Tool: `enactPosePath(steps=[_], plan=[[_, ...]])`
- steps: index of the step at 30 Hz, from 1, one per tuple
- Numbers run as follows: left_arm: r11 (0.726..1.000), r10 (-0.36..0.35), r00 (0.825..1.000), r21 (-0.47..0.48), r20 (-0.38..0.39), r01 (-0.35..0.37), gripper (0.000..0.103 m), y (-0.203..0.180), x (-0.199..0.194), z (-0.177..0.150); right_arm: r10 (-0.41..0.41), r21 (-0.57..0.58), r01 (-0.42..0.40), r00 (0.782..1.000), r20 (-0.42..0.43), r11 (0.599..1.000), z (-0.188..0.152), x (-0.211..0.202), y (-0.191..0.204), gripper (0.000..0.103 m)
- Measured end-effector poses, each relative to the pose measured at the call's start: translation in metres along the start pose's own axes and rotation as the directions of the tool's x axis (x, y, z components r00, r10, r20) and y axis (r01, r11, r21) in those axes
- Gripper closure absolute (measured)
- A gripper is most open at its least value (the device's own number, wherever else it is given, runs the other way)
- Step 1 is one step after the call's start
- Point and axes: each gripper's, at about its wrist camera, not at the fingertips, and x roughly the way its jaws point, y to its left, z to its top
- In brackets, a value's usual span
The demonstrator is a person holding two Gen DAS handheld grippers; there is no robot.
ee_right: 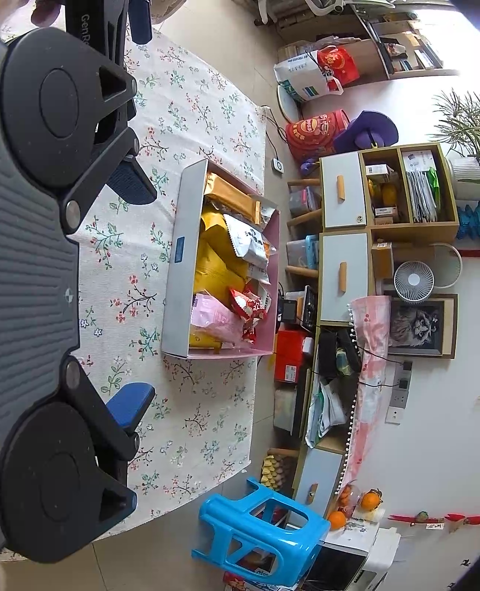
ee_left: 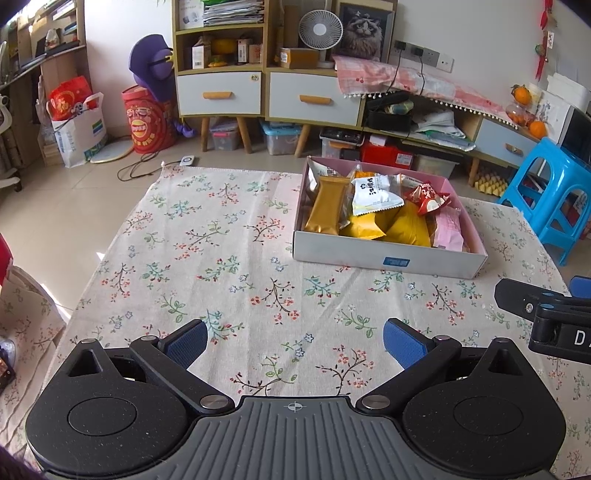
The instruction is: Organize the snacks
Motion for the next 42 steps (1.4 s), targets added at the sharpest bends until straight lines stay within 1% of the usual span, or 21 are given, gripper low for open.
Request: enactPosePath(steps=[20,28,33,36,38,42], plan=[[1.000,0.001,1.000,-0.008,-0.003,-0.001,0.001,0.002,-0.001,-0.001,0.001,-0.003,-0.001,1.000,-0.007,1.000,-0.001,0.001,0.001,0.010],[1.000,0.002,1.000,-0.008,-0.004,-0.002,0.001,0.002,0.000,-0.001,0.000,0.000,0.000,1.000,-0.010,1.000,-0.007,0.003,0.000,0.010],[1.000,0.019,1.000,-0.004,-0.003,-0.019,0.001,0.001,0.000,-0.005,0.000,-0.001,0.000,1.000,-0.018,1.000,-0.008,0.006,-0.001,0.010],[1.000,0.019,1.000,0.007,-0.007,-0.019,0.001,0.000,0.005,-0.007,-0.002,-0.001,0.002,1.000,-0.031,1.000,-0.009,0.009,-0.001,0.010],[1.000,0.024,0.999,0.010,-0.023,-0.024,0.001,0.001,0.011,-0.010,-0.018,0.004,0.018,0.999,-0.050,1.000,-0.013,0.016,-0.002,0.010],[0.999,0.038,0.998,0.006,-0.059,-0.038,0.001,0.007,0.019,-0.017,-0.036,0.042,0.041,0.992,-0.117,0.998,-0.024,0.033,-0.011,0.010]])
